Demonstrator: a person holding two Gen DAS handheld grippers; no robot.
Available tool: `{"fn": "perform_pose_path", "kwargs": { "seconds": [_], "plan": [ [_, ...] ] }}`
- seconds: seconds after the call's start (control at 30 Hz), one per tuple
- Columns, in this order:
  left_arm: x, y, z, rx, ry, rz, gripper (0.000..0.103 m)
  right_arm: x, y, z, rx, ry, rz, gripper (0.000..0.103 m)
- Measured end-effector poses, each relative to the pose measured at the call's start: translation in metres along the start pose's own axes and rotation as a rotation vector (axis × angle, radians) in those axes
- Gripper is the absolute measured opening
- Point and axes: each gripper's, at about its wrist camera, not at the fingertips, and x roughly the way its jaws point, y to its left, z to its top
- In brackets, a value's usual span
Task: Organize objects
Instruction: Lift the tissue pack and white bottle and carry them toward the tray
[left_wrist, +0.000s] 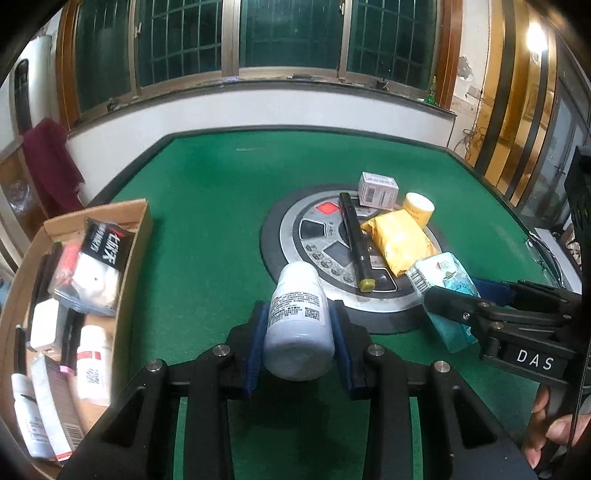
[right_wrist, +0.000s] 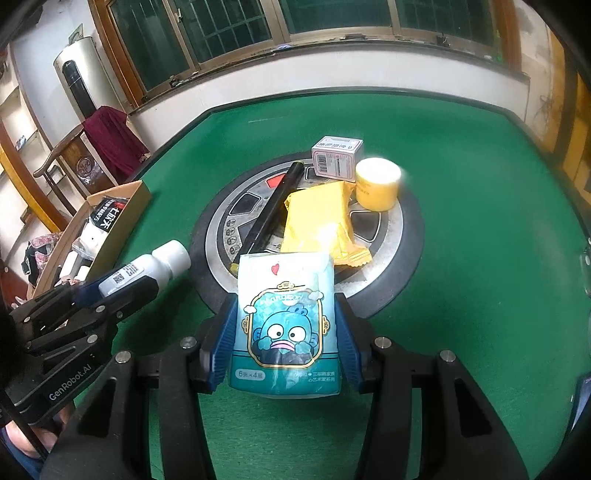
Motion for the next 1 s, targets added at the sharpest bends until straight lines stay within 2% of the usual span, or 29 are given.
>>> {"fn": "perform_pose_path", "kwargs": {
  "seconds": [0.3, 0.57, 0.73, 1.0],
  "plan": [
    [-0.025, -0.003, 0.002, 0.007, -0.106, 0.066, 0.029, -0.005, -0.001, 0.001, 0.009, -0.015, 0.000, 0.048],
    [-0.050, 0.007, -0.005, -0.009, -0.156, 0.093, 0.029, -0.015, 0.007, 0.000, 0.023, -0.035, 0.016, 0.048],
    [-0.066, 0.019, -0.009, -0.023, -0.177, 0.097, 0.029, -0.020, 0.030, -0.006, 0.005, -0.044, 0.043, 0.048],
    [-0.100, 0.067, -0.012, -0.117, -0.227, 0.113, 0.030, -0.020, 0.079, -0.009, -0.050, -0.045, 0.090, 0.048]
  ]
}}
